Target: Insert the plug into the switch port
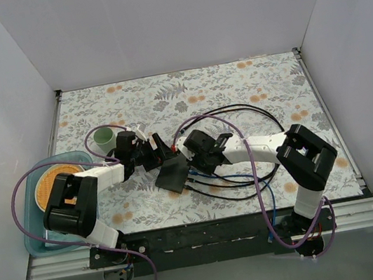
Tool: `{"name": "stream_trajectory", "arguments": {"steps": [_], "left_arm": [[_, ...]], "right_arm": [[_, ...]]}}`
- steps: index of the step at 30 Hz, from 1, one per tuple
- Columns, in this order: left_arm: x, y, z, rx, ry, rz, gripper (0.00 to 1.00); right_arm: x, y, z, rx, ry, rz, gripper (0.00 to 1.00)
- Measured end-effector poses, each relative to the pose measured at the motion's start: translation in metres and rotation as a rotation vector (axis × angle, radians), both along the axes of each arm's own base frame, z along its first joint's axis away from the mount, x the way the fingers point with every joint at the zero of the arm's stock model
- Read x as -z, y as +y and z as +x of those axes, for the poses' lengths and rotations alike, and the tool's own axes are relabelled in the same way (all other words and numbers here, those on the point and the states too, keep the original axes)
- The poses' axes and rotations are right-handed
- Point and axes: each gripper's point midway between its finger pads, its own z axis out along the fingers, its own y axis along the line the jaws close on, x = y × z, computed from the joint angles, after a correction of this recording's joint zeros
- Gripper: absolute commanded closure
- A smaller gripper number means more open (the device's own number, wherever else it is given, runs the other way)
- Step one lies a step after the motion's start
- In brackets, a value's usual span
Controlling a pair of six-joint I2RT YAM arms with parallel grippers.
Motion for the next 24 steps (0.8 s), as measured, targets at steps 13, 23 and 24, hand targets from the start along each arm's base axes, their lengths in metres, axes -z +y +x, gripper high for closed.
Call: {"name": "stream_trajectory", "arguments": {"steps": [13, 23, 24], "left_arm": [[0.0016, -0.0016, 0.0014, 0.008, -0.002, -0.009, 0.21], [0.0012, -0.0017, 0.0018, 0.011, -0.008, -0.009, 0.21], [0.0012, -0.0017, 0.0018, 0.011, -0.008, -0.009, 0.21]], "right_arm": [[0.0006, 0.0025, 0.0006, 0.003, -0.017, -0.015, 0.99], [-0.0006, -0.0005, 0.0079, 0.033, -0.056, -0.037, 0.99], [-0.0008, -0.0007, 0.0086, 0.036, -0.059, -0.038, 0.99]]}}
